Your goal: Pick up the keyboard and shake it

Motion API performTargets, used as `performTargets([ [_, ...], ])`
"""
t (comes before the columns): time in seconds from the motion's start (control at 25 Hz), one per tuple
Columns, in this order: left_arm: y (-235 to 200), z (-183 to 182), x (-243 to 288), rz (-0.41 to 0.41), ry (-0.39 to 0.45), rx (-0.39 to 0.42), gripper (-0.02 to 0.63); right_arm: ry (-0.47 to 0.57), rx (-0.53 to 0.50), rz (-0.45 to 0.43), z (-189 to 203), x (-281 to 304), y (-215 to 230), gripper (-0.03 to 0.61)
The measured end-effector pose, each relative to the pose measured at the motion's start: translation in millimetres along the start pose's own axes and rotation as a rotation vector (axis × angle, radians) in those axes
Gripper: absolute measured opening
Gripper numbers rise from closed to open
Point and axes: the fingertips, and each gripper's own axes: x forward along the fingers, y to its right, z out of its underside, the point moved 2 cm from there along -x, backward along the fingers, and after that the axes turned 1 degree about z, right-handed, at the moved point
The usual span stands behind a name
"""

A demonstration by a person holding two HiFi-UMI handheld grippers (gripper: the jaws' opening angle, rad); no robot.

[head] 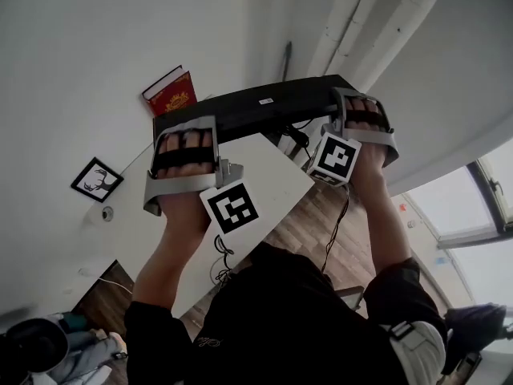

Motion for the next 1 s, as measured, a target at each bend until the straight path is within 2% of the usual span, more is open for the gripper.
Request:
performTargets([
  [0.16,9.2,45.3,22.2,0.013,-0.138,-0.052,0.084,0.139,-0.009,0.024,-53.1,-7.9,9.4,0.092],
  [0.32,42.9,112.1,28.4,0.161,-0.288,-0.147,0.08,0.291,-0.053,0.057,-120.1,-27.0,19.1,0.092],
  [0.48,61.7,196.4,19.4,0.189,-0.479,-0.183,0.078,0.493,-0.02,0.05,-203.7,-61.7,34.7,0.092],
  [0.64,78.4,230.9,21.1,0.204,-0.605,-0.209,0.078,0.609,-0.01,0.049,-234.8,-81.8,37.1,0.092],
  [0.84,110.9,320.7,-30.9,0.233,-0.756,-0.313,0.078,0.786,-0.075,0.042,-311.8,-162.3,42.4,0.092],
  [1.0,124.6,363.2,-67.7,0.222,-0.842,-0.367,0.078,0.835,-0.18,0.076,-338.5,-212.6,46.4,0.092],
])
